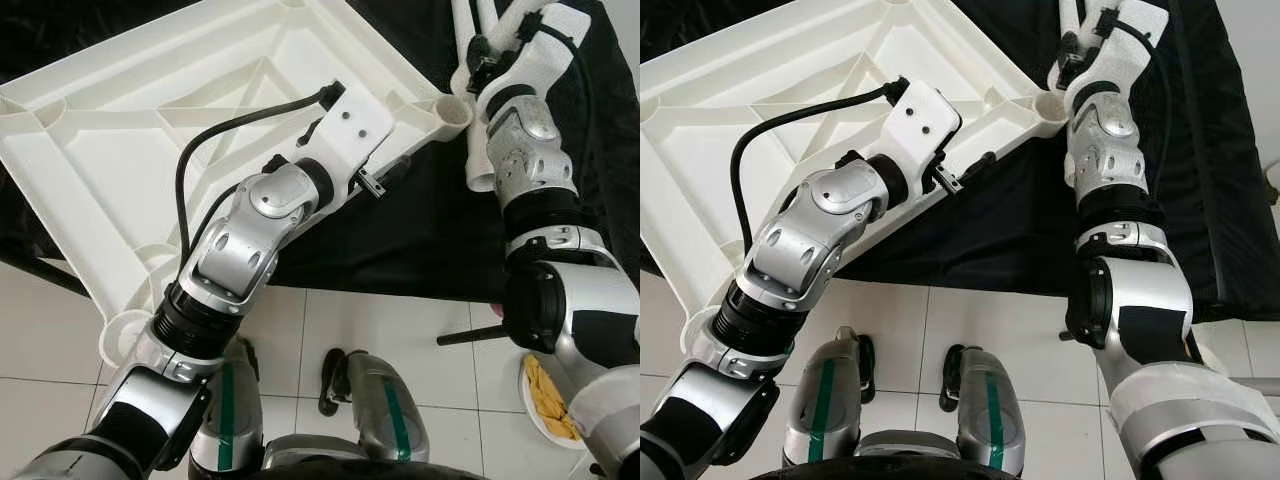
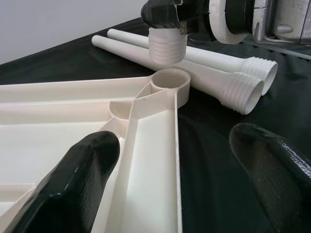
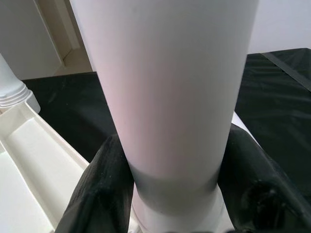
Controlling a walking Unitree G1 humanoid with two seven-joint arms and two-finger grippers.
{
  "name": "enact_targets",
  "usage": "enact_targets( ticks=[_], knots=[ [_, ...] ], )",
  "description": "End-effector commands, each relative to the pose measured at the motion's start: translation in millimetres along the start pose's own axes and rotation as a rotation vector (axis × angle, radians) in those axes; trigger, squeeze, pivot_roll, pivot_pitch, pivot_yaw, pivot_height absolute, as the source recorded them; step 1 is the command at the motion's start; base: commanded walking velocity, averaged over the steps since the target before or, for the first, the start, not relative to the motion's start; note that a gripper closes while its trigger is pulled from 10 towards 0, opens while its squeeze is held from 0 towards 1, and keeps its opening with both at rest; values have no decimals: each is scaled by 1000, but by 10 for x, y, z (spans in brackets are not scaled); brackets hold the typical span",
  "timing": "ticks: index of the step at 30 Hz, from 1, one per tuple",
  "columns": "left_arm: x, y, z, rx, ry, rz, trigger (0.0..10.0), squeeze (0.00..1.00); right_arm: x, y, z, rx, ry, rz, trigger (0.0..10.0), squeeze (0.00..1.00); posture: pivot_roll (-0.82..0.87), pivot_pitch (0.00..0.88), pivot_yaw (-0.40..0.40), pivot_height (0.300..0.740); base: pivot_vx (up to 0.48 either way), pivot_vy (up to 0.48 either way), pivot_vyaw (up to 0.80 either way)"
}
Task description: Building children table
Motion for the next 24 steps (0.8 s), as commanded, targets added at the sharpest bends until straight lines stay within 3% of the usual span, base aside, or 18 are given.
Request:
enact_targets(
  ticks=[1,9,11,16,19,20,24],
  knots=[
    [-11,36,30,-26,-4,4,10000,0,-13,41,-5,-6,-9,-12,10000,0,108,79,-85,740,0,0,0],
    [-153,56,203,-24,-73,-16,10000,0,13,-65,-46,60,42,18,10000,0,116,84,-87,740,0,0,0],
    [-153,56,203,-24,-73,-16,10000,0,13,-65,-46,60,42,18,10000,0,116,84,-87,740,0,0,0],
    [-375,86,422,-37,-193,-20,10000,0,113,-37,-45,55,82,38,10000,0,102,79,-73,740,0,0,0],
    [-375,86,422,-37,-193,-20,10000,0,113,-37,-45,55,82,38,10000,0,102,79,-73,740,0,0,0],
    [-423,125,536,-50,-226,-8,10000,0,158,-27,-48,52,100,47,10000,0,96,73,-70,740,0,0,0],
    [-425,134,572,-53,-231,-6,10000,0,168,-29,-51,52,103,49,10000,0,96,73,-70,740,0,0,0]
  ],
)
Point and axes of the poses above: a point about 5 cm out from each wrist's last joint towards the gripper, its own z axis pointing out of the wrist towards the gripper, its own x axis along the axis of the wrist's last joint, y = z × x, the point moved 1 cm from there along z, pointing out of the wrist towards the gripper, and after that the axes turned 1 degree about z, right-handed, at the moved point
